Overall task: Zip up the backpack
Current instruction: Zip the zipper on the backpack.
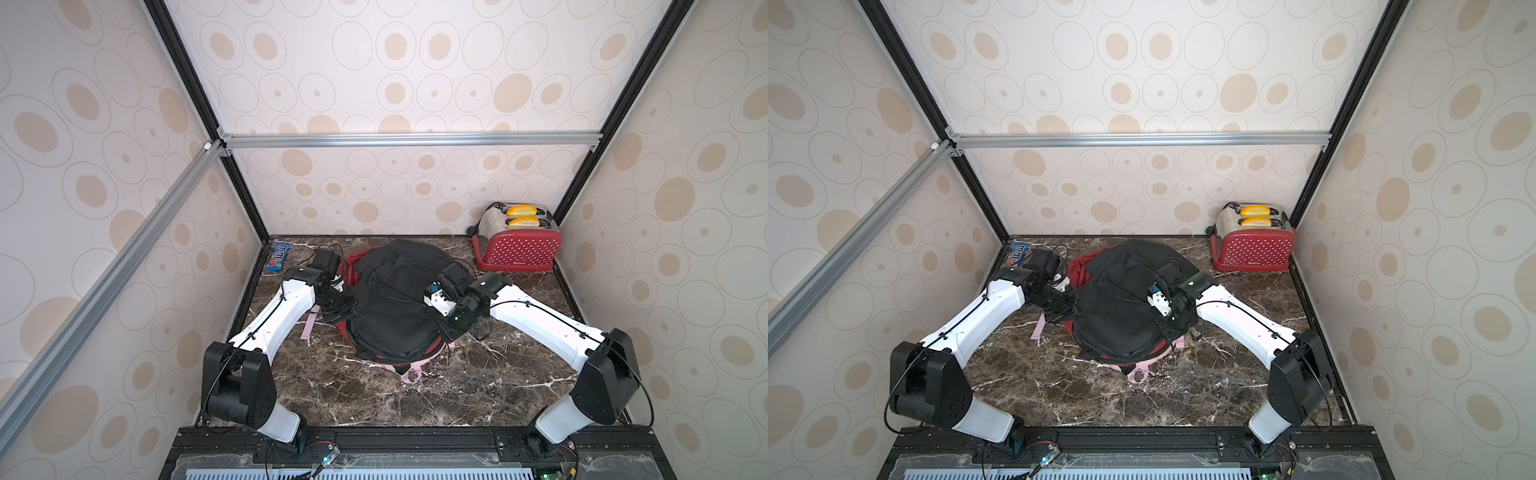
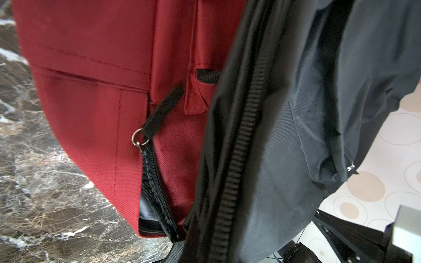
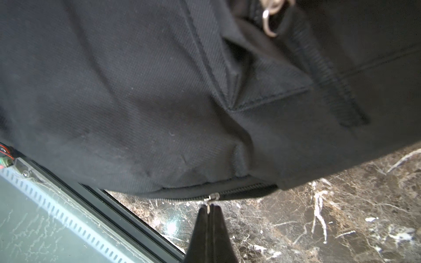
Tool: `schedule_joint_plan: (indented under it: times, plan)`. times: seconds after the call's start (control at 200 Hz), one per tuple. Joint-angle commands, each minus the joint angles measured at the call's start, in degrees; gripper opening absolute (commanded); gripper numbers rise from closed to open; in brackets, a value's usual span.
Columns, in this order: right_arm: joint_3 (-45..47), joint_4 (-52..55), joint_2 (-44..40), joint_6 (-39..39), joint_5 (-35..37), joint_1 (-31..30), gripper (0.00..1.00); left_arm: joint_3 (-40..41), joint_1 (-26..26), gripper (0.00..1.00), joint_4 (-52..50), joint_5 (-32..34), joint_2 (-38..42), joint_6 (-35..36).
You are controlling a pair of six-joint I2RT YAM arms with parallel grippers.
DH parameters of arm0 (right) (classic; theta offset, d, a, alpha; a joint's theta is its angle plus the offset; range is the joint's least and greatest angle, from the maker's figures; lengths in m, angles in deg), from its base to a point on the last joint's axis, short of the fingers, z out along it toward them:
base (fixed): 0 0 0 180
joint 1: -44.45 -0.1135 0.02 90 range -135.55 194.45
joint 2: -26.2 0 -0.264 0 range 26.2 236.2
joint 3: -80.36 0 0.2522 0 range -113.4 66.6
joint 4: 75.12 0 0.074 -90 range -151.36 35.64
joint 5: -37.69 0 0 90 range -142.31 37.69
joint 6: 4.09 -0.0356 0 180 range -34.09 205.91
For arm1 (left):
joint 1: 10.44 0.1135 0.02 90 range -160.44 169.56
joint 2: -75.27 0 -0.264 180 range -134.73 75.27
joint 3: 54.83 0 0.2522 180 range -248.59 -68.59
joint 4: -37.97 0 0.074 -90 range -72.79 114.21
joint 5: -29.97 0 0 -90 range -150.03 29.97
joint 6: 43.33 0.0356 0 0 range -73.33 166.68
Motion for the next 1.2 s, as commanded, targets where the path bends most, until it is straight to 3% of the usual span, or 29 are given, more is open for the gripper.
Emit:
schedule_joint_plan:
  times: [0.0,0.08,0.16,0.26,0.361,0.556,0.766,1.197]
  plan:
    - [-0.9,4.6,0.8,0.2,0.2,-1.3,0.0,0.3,0.3,0.0,2.6,0.7,1.4,-1.5]
    - [-1.1,3.9,1.0,0.0,-0.1,-1.4,0.0,0.9,0.3,0.0,2.3,0.6,2.2,-1.3]
    - [-2.5,4.5,2.2,-1.0,-0.9,-1.4,0.0,2.1,0.2,0.38,0.8,1.6,3.4,-0.7]
    - [-3.7,4.1,3.2,-2.9,-2.6,-1.2,0.0,3.6,-0.4,0.57,-3.2,6.6,6.2,0.5]
    - [-5.0,4.3,4.3,-4.8,-4.9,-1.2,0.0,4.8,-1.5,0.63,-8.2,13.1,10.0,0.6]
    - [-6.3,5.0,4.8,-7.3,-8.2,-0.7,0.0,10.7,-7.1,0.67,-7.6,15.5,19.5,-10.0]
    - [-7.1,5.5,4.5,-8.4,-12.9,1.0,0.0,21.8,-12.1,0.68,11.1,10.7,24.5,-24.5]
    - [-9.6,6.9,5.4,-8.3,-18.9,1.7,0.0,29.6,-15.6,0.67,29.1,12.0,24.1,-33.4]
